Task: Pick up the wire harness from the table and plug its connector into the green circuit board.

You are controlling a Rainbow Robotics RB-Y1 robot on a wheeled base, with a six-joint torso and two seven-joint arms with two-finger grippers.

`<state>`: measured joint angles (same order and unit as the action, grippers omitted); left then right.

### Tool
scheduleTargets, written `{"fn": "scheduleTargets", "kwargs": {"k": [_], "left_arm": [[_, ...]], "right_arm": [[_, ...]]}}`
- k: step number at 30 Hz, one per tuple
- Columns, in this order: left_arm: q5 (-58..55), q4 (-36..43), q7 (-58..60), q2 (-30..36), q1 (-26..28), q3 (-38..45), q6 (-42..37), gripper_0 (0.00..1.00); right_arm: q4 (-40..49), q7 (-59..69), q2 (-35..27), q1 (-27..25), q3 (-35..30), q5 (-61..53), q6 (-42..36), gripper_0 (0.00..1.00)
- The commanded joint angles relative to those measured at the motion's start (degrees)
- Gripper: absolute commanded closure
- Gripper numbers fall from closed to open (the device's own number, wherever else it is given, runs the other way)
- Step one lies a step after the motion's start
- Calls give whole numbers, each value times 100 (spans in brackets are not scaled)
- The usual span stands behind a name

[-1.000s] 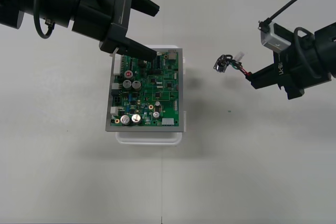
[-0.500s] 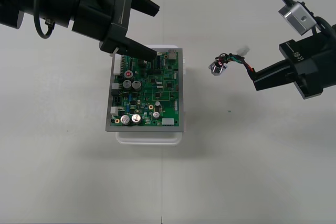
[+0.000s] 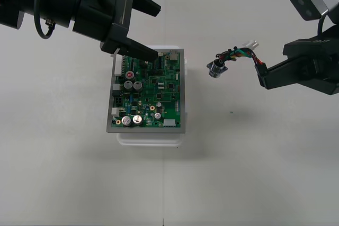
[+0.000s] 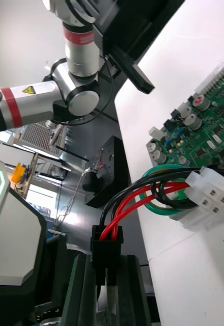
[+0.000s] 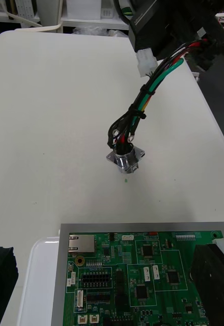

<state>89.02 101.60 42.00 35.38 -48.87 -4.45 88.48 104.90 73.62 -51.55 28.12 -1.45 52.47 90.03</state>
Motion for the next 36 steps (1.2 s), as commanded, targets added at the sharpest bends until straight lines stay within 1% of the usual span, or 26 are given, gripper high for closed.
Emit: {"fn": "scheduleTargets", "kwargs": {"k": [1,4,19,27,32,36], "left_arm": [[19,132,186,-93,-308,-29,152,0],[19,132,186,-93,-308,-29,152,0],[19,132,186,-93,-308,-29,152,0],[19,132,186,-93,-308,-29,152,0],[19,132,186,-93,-308,-29,152,0],[19,132,186,-93,-308,-29,152,0]], "right_arm": [[110,373,-250,-79,-215,-307,-3,100],[110,917,-250,-123,-215,-659,-3,100],[-5,1058,-267,-228,-84,-1133,-3,100],[-22,1058,-426,-228,207,-1283,-3,100],[-31,1058,-645,-228,593,-1546,-3,100],[-22,1058,-672,-228,681,-1608,-3,100]]}}
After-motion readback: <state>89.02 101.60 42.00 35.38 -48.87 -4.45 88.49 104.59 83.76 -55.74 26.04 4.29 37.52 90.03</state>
